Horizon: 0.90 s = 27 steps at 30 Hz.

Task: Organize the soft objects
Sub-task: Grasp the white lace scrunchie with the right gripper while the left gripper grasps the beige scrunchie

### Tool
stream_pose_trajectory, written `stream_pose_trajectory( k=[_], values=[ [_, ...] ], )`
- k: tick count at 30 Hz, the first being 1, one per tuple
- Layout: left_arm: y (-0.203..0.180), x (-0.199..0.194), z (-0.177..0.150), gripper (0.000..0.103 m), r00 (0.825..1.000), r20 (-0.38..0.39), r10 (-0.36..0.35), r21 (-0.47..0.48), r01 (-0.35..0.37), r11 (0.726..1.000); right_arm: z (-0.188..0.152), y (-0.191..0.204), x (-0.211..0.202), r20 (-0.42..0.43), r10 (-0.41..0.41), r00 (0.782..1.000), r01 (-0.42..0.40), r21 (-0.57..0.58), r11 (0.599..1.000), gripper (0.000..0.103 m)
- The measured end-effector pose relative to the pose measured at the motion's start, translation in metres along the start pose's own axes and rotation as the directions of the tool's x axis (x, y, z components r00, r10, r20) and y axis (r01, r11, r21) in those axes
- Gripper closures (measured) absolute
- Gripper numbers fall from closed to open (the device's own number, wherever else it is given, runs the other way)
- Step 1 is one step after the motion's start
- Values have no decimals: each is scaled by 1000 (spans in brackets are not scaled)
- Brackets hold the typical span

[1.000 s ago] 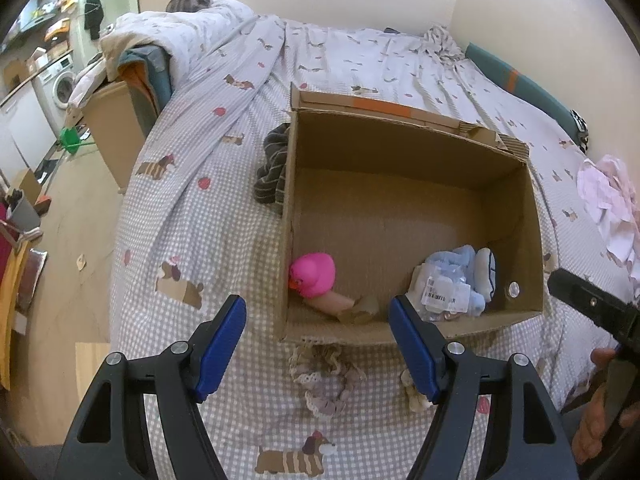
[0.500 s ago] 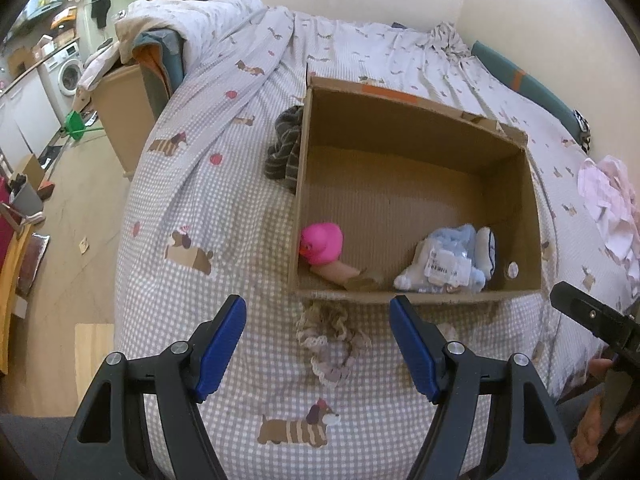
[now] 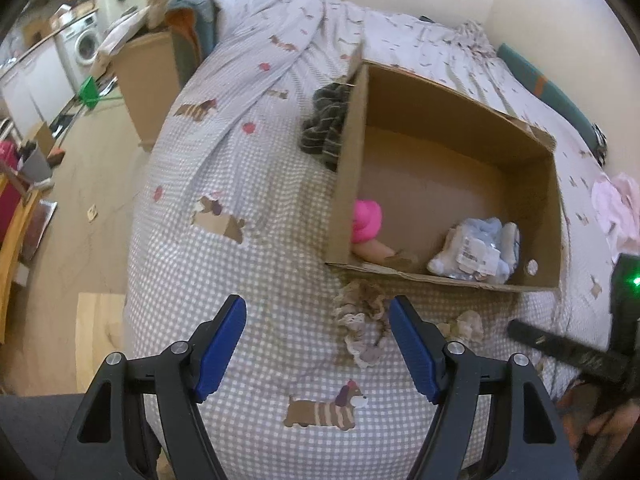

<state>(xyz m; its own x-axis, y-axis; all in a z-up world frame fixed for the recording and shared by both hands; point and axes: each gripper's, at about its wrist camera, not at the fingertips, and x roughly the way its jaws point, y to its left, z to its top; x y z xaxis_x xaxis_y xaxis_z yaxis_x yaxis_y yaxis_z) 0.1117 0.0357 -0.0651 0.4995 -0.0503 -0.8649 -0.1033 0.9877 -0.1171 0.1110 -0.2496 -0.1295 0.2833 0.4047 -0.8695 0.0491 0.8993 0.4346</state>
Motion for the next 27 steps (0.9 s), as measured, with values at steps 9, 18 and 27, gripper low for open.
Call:
stream_pose_trajectory(
  k=[9,18,27],
  values=[
    [26,9,-5,32,998,-37,59,-37,-60,998,-9,60,65,-102,-202,974,168,-272,948,49],
    [-1,44,-16,32,990,-134,51,45,-45,998,-19,52,42,-50,-178,983,157,-276,948,81],
    [-47,86,-17,33,981,-192,38,127,-14,992,-24,24,-5,26,-124,992,127,-194,973,82]
  ],
)
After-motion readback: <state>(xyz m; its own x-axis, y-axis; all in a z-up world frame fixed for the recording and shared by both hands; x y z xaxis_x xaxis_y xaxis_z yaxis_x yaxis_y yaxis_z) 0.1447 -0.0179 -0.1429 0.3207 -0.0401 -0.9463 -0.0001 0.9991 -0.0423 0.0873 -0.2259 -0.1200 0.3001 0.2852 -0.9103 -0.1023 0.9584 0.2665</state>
